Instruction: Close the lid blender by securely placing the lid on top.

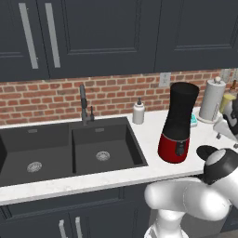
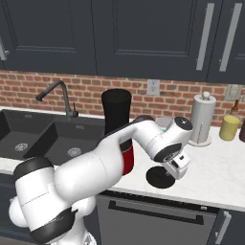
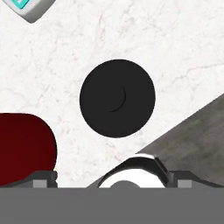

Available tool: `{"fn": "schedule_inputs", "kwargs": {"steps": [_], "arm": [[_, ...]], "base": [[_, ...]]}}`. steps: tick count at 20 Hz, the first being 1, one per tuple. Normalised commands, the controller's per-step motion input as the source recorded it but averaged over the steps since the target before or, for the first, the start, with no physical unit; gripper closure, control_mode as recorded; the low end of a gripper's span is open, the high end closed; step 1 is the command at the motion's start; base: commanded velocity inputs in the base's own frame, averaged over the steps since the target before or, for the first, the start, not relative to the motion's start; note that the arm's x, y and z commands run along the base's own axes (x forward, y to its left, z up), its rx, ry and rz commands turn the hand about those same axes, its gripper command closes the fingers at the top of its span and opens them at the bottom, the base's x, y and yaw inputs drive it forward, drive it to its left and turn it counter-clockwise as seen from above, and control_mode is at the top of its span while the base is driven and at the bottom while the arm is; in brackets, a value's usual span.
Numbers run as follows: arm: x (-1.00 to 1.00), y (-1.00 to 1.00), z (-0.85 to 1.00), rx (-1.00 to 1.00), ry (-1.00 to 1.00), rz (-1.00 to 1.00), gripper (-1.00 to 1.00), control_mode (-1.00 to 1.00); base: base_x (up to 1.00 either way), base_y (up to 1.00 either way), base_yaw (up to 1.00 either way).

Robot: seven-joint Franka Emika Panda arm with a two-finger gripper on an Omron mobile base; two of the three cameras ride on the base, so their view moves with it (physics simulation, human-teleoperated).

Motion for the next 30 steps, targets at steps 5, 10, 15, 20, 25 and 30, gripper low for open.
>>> {"fn": "schedule_inputs", "kwargs": {"steps": [5, 10, 15, 20, 25, 30], "arm": [[0.01, 0.0, -0.25, 0.0, 0.05, 0.0, -1.0, -1.0], [0.03, 0.0, -0.15, 0.0, 0.03, 0.0, -1.0, -1.0], [0.16, 0.0, -0.08, 0.0, 0.02, 0.0, -1.0, -1.0], [0.15, 0.0, -0.09, 0.02, 0.04, 0.0, -1.0, -1.0], [0.14, 0.0, -0.13, 0.02, 0.02, 0.0, -1.0, -1.0], [0.12, 0.0, -0.14, 0.02, 0.03, 0.0, -1.0, -1.0]], "base": [[0.0, 0.0, 0.0], [0.0, 0.0, 0.0], [0.0, 0.0, 0.0], [0.0, 0.0, 0.0], [0.0, 0.0, 0.0], [0.0, 0.0, 0.0]]}}
